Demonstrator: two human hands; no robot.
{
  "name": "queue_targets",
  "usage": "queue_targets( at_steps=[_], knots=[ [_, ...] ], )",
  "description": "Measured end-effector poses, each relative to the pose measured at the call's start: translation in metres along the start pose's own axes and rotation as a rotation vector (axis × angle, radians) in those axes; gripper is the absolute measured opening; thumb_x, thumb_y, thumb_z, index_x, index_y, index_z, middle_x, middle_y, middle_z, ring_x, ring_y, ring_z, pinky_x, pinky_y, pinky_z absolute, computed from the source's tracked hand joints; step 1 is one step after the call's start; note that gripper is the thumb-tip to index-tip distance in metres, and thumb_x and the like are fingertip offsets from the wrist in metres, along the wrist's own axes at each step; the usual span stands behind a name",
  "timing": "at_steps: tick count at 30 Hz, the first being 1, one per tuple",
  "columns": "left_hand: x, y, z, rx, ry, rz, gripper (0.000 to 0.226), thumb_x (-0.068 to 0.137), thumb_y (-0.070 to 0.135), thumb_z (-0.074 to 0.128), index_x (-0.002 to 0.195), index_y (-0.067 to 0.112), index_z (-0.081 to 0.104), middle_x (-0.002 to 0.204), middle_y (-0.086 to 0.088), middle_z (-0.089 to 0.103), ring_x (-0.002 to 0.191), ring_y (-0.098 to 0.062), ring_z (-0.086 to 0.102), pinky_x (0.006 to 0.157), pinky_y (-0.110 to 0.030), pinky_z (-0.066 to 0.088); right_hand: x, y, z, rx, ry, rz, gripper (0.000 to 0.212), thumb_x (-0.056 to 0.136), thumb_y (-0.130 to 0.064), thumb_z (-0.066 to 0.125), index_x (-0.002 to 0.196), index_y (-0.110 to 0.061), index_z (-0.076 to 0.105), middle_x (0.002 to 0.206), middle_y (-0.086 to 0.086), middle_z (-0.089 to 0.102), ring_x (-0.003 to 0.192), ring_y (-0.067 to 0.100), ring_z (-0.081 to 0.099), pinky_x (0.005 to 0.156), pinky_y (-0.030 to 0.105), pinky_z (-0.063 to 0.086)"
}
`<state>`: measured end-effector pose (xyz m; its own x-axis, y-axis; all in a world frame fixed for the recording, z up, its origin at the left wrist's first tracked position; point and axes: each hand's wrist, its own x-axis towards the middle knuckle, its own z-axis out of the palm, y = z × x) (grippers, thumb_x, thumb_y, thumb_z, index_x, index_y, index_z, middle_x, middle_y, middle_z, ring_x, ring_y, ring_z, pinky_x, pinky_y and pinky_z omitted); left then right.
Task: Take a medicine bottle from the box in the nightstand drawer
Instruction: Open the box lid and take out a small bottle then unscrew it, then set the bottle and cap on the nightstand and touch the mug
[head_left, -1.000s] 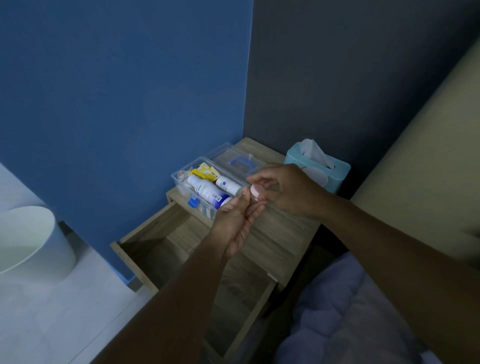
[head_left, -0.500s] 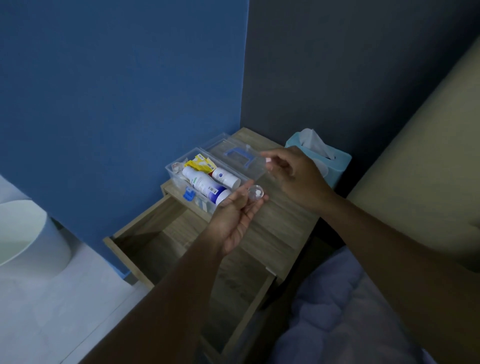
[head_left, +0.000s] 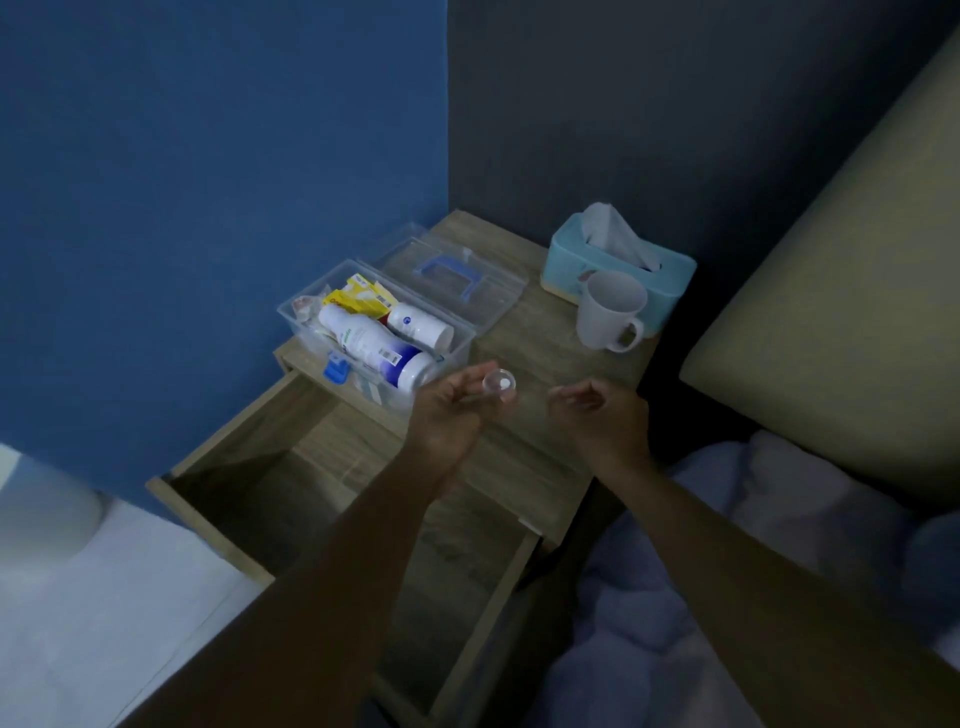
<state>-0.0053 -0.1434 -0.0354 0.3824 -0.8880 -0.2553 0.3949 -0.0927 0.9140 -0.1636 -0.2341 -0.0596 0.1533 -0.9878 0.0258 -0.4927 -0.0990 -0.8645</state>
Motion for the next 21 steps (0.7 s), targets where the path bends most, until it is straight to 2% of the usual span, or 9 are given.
queue_targets(
  at_steps=[4, 5, 7, 9, 13, 17, 21],
  knots=[
    [0.019, -0.016, -0.004, 0.364, 0.043, 0.069, 0.028, 0.079, 0.017, 0.078, 0.105, 0.024, 0.069, 0.104, 0.000, 0.075, 0.099, -0.011, 0.071, 0.081, -0.027, 0.058, -0.005, 0.026, 0.012, -0.093, 0.100, -0.051, 0.016, 0.074, -0.018, 0.078, 0.066, -0.024, 0.066, 0.074, -0.010, 0.063, 0.068, -0.002, 0.063, 0.064, 0.000, 0.042],
    [0.024, -0.020, -0.003, 0.461, 0.051, 0.092, 0.028, 0.080, 0.019, 0.077, 0.106, 0.023, 0.068, 0.105, 0.003, 0.074, 0.098, -0.008, 0.070, 0.084, -0.029, 0.058, -0.005, 0.032, 0.015, -0.132, 0.103, -0.060, 0.014, 0.075, -0.017, 0.077, 0.067, -0.021, 0.065, 0.078, -0.004, 0.063, 0.072, 0.005, 0.063, 0.067, 0.006, 0.045],
    [0.035, -0.026, -0.001, 0.617, 0.049, 0.131, 0.028, 0.084, 0.022, 0.074, 0.111, 0.021, 0.066, 0.106, 0.004, 0.072, 0.098, -0.007, 0.068, 0.089, -0.035, 0.057, -0.005, 0.039, 0.021, -0.220, 0.107, -0.083, 0.010, 0.076, -0.017, 0.075, 0.073, -0.011, 0.067, 0.088, 0.006, 0.063, 0.083, 0.020, 0.062, 0.078, 0.027, 0.051],
    [0.045, -0.031, 0.001, 0.778, 0.023, 0.172, 0.027, 0.089, 0.027, 0.068, 0.115, 0.020, 0.065, 0.111, 0.002, 0.070, 0.101, -0.010, 0.065, 0.092, -0.040, 0.055, -0.005, 0.044, 0.028, -0.269, 0.148, -0.128, 0.011, 0.077, -0.016, 0.074, 0.080, -0.007, 0.068, 0.093, 0.010, 0.061, 0.090, 0.024, 0.058, 0.083, 0.034, 0.049],
    [0.058, -0.037, 0.009, 1.019, 0.005, 0.267, 0.035, 0.093, 0.036, 0.058, 0.123, 0.017, 0.060, 0.118, -0.004, 0.068, 0.106, -0.018, 0.064, 0.093, -0.043, 0.052, -0.008, 0.049, 0.037, -0.258, 0.176, -0.237, 0.017, 0.079, -0.017, 0.070, 0.093, -0.015, 0.060, 0.095, -0.001, 0.057, 0.094, 0.016, 0.052, 0.081, 0.021, 0.038],
    [0.064, -0.044, 0.016, 1.057, 0.033, 0.315, 0.038, 0.096, 0.040, 0.051, 0.126, 0.017, 0.058, 0.121, -0.004, 0.066, 0.109, -0.018, 0.062, 0.096, -0.042, 0.050, -0.008, 0.052, 0.040, -0.257, 0.151, -0.166, 0.037, 0.079, -0.033, 0.060, 0.114, -0.023, 0.054, 0.111, -0.002, 0.055, 0.105, 0.009, 0.046, 0.085, 0.022, 0.038],
    [0.068, -0.054, 0.019, 1.074, 0.032, 0.305, 0.044, 0.095, 0.043, 0.052, 0.131, 0.018, 0.054, 0.128, -0.004, 0.061, 0.114, -0.019, 0.058, 0.096, -0.031, 0.045, -0.007, 0.053, 0.041, -0.314, 0.184, -0.190, 0.043, 0.079, -0.028, 0.066, 0.120, -0.020, 0.055, 0.113, 0.000, 0.057, 0.107, 0.010, 0.047, 0.086, 0.019, 0.035]
  ],
)
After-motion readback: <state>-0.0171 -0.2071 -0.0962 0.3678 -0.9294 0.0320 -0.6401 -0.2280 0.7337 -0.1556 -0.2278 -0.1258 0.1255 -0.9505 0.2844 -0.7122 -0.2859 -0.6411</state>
